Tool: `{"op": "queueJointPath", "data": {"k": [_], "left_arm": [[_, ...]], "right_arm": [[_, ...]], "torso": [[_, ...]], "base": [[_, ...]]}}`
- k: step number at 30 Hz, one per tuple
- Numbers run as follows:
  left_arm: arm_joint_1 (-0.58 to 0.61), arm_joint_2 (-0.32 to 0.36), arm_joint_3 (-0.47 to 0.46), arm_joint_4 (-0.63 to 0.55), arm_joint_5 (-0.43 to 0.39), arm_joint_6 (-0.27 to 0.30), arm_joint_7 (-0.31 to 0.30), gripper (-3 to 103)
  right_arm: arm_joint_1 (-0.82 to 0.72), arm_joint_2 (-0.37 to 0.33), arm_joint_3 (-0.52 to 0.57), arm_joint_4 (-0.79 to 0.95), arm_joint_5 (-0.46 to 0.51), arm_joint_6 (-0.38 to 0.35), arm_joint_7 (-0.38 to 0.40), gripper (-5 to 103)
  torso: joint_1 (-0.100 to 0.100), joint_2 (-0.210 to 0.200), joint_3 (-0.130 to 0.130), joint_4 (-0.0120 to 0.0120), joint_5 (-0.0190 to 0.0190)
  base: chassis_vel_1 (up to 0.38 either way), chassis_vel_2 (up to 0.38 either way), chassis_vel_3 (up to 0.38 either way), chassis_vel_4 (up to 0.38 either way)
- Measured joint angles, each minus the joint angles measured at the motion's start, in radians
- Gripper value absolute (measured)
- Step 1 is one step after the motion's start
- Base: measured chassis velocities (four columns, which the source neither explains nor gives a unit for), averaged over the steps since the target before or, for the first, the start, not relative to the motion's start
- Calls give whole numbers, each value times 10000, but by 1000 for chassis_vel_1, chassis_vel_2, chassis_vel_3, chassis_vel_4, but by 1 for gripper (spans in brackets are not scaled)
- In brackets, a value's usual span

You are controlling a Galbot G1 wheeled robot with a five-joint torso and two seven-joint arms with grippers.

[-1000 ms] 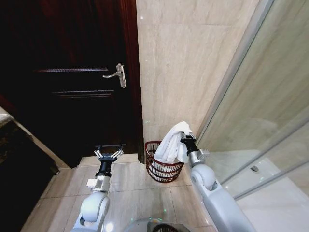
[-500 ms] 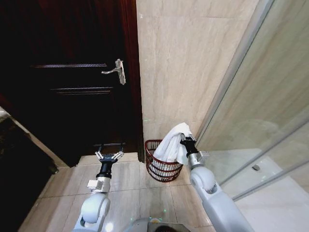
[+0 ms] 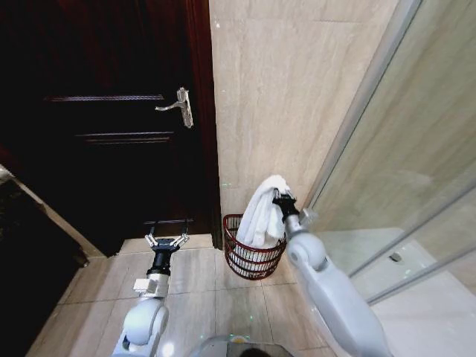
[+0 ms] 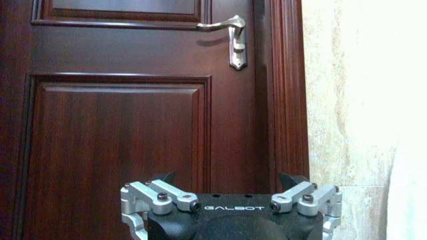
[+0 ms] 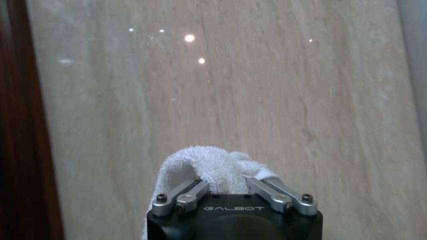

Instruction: Discard the used towel into the hamper.

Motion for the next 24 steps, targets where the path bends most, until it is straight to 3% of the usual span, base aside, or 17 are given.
{"op": "queueJointPath", "data": {"k": [6,9,11,12,14,15,17,24], "left_arm": [[-106,32,66,-48,28,156,-47,100],[-207,24,136,-91,30,294,-82,100],[-254,33,154,-77,36,315,-87,100],[-254,33,154,-77,36,315,-87,100],[-285,2,162,-29,57,317,-88,100],[-285,2,162,-29,57,317,-88,100],[-282,-68,177,-18,98,316,-90,100],[-195,-91,157,-126,134,296,-83,100]], "right_arm": [[602,-34,9,-474,468,-353,34,8],[745,-231,74,-620,1072,-924,128,8],[1038,-470,119,-421,1935,-1846,447,8],[1038,-470,119,-421,1935,-1846,447,8],[1683,-754,202,-6,4016,-3609,1228,8],[1683,-754,202,-6,4016,-3609,1228,8],[2199,-862,103,-33,5192,-4292,1939,8],[2503,-1065,-203,-102,6551,-4843,2978,8]], "torso": [[8,20,11,-3,-1],[11,30,18,-5,1],[14,35,22,-6,3],[14,35,22,-6,3],[16,43,22,-7,-4],[16,43,22,-7,-4],[18,48,27,-2,0],[22,58,32,-4,1]], "base": [[0,0,0,0],[0,0,0,0],[0,0,0,0],[0,0,0,0],[0,0,0,0],[0,0,0,0],[0,0,0,0],[0,0,0,0]]}}
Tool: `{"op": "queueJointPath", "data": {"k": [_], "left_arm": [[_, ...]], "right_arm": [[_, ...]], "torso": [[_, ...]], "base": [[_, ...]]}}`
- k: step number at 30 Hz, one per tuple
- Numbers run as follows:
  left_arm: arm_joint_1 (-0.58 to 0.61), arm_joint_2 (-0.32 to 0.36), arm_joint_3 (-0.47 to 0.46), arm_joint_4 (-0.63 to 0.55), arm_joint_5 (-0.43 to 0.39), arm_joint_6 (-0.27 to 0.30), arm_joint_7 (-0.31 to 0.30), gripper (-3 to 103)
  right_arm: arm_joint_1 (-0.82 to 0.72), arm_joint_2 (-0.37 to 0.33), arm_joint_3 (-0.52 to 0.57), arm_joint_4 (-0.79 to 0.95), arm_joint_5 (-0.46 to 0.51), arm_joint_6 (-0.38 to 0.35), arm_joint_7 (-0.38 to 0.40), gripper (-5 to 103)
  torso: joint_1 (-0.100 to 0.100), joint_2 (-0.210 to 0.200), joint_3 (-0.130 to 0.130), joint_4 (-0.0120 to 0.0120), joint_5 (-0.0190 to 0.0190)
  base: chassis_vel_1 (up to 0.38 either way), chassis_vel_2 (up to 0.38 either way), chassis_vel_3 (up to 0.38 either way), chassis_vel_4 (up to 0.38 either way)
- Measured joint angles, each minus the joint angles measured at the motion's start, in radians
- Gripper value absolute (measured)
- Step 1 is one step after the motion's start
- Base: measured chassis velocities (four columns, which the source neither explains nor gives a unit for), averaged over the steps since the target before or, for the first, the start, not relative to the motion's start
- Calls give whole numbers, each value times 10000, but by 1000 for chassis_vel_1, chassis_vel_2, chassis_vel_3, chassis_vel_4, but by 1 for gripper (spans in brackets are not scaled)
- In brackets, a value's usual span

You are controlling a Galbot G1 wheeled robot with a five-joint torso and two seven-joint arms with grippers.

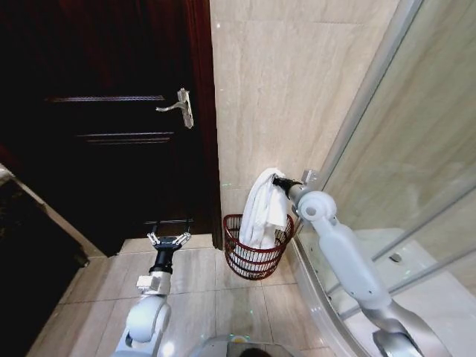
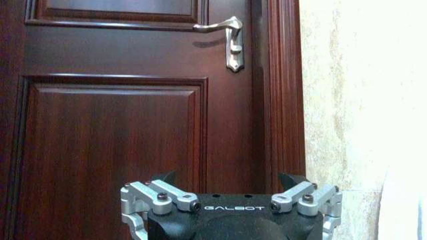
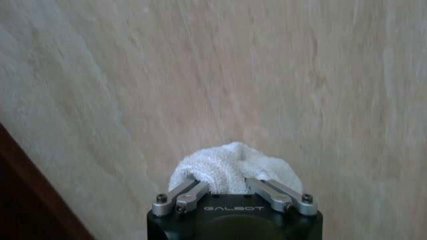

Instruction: Discard the used towel into the hamper.

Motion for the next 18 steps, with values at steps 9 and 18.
{"op": "queueJointPath", "data": {"k": [9,18], "left_arm": [[10,11,-5,-14,-20,-78,-11,100],[-17,30,51,-35,-29,-61,-23,100]], "right_arm": [[244,-310,-834,-100,1359,437,1574,8],[-139,-381,-746,79,1769,616,1859,12]], "torso": [[3,9,6,1,0],[6,13,9,1,0]], "base": [[0,0,0,0],[0,0,0,0]]}}
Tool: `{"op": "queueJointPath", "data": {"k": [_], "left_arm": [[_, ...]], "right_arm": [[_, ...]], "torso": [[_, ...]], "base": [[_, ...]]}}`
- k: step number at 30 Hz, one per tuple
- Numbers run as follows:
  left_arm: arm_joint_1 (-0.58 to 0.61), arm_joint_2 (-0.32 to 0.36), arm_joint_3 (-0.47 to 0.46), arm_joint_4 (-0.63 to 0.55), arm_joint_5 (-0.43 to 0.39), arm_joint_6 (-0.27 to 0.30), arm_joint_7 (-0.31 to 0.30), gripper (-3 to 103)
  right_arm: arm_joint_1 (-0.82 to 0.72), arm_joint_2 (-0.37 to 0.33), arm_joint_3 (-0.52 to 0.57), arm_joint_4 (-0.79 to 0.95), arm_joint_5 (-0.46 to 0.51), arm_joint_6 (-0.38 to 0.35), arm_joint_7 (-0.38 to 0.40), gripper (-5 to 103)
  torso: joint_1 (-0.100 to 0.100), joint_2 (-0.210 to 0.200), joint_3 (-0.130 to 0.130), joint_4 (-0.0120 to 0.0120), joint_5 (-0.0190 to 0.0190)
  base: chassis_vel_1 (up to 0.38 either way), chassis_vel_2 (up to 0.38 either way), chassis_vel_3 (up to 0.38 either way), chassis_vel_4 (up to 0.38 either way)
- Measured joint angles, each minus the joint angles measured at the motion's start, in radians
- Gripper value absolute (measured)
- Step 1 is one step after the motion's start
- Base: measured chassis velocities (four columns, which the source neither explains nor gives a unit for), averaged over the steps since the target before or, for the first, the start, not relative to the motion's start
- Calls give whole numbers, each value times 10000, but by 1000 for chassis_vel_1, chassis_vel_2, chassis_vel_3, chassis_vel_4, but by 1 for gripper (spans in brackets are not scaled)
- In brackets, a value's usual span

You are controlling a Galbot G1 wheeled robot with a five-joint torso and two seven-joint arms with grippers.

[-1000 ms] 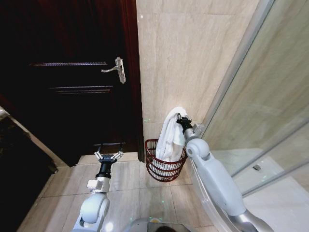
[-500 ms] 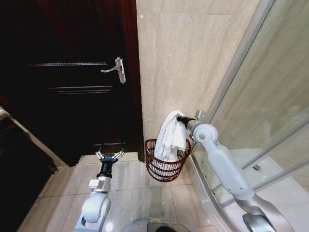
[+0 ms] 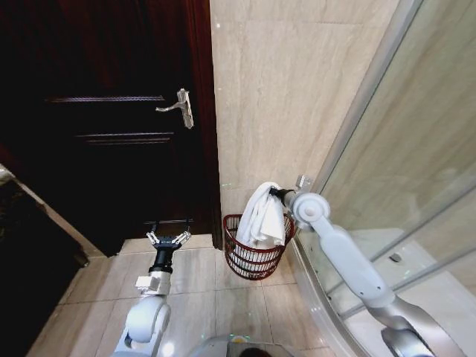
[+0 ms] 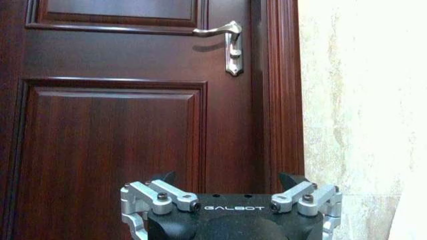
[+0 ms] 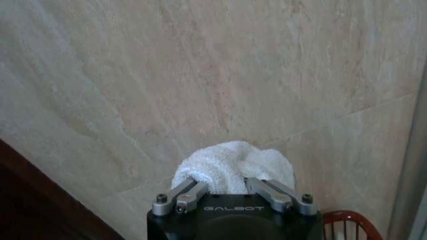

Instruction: Discard the used towel into the hamper.

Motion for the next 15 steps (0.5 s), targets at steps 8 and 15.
{"op": "queueJointPath", "data": {"k": [8,15], "left_arm": [[22,89,-28,-22,-14,29,-3,100],[45,-36,28,45,4,-10,-2,100]], "right_arm": [[-330,95,182,254,-565,74,-323,33],[-363,246,-144,202,-1374,61,-893,66]], "torso": [[0,4,1,0,-1],[1,6,3,1,-1]], "base": [[0,0,0,0],[0,0,0,0]]}}
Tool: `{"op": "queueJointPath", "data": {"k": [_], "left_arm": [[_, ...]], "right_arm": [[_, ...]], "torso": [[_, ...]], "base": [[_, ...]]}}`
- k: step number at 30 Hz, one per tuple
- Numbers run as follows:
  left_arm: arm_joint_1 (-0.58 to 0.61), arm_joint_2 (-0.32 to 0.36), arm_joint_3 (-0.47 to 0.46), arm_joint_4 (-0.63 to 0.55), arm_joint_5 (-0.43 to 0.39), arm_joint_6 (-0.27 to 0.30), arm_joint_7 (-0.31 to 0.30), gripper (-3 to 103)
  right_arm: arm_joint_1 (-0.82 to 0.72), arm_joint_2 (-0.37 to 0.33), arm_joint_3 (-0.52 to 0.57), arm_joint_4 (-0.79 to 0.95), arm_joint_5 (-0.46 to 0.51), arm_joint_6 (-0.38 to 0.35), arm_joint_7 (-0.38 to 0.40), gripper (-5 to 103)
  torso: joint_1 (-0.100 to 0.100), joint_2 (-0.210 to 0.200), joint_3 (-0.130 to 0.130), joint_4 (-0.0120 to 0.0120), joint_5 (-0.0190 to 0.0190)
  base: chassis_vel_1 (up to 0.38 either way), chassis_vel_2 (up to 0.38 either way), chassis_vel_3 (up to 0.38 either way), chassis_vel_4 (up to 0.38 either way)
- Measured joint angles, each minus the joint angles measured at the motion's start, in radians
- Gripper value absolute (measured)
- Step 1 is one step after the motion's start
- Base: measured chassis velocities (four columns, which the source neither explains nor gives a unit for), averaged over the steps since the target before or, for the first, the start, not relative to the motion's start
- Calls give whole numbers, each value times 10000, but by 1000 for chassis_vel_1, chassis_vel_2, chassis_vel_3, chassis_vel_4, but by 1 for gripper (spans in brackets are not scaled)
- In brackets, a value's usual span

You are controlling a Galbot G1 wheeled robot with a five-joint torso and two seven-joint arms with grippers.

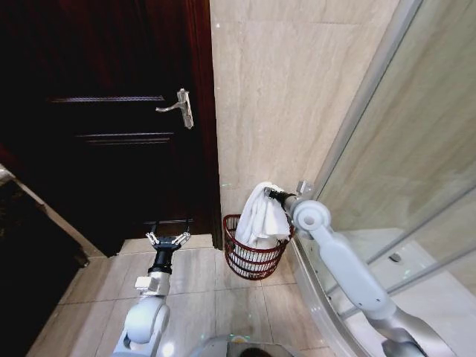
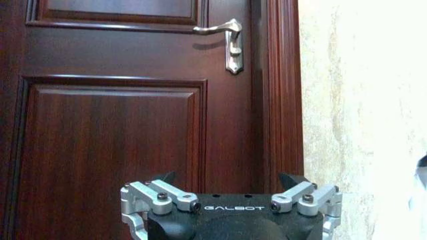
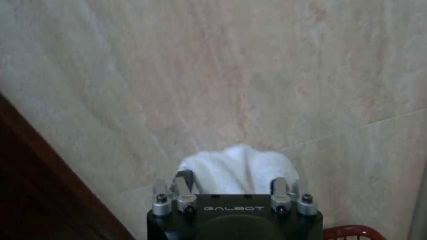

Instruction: Discard the used towel into the hamper.

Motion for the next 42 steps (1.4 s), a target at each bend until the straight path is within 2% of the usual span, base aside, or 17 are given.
{"op": "queueJointPath", "data": {"k": [1,3,5,9,11,21,35,38,39,42], "left_arm": [[0,0,0,0,0,0,0,100],[-51,5,48,50,5,-17,-2,100],[-78,15,66,51,5,-16,-6,100],[-140,10,109,29,3,10,-12,100],[-131,-2,113,17,3,11,-12,100],[-36,-39,50,-88,4,24,-11,100],[100,-75,29,-262,11,157,10,100],[181,-125,-32,-314,-35,150,7,100],[181,-125,-32,-314,-35,150,7,100],[245,-127,-97,-343,-123,148,21,100]], "right_arm": [[0,0,0,0,0,0,0,66],[66,33,-89,-70,-32,-21,-68,77],[97,32,-108,-105,-34,-42,-82,77],[206,-123,-128,-234,6,-136,-94,97],[243,-198,-145,-295,16,-170,-91,99],[251,-689,-195,-98,273,-369,-5,100],[-188,-850,-57,451,145,-354,93,100],[-1141,-864,238,1019,-1136,532,-550,100],[-1141,-864,238,1019,-1136,532,-550,100],[-2404,-961,428,1467,-3149,1665,-1582,100]], "torso": [[0,0,0,0,0],[0,0,1,0,-1],[1,0,1,1,-1],[1,1,1,-1,0],[1,1,1,-1,0],[1,2,2,-1,1],[2,3,2,1,0],[1,3,2,-1,0],[1,3,2,-1,0],[1,3,2,-2,1]], "base": [[0,0,0,0],[0,0,0,0],[0,0,0,0],[0,0,0,0],[0,0,0,0],[0,0,0,0],[0,0,0,0],[0,0,0,0],[0,0,0,0],[0,0,0,0]]}}
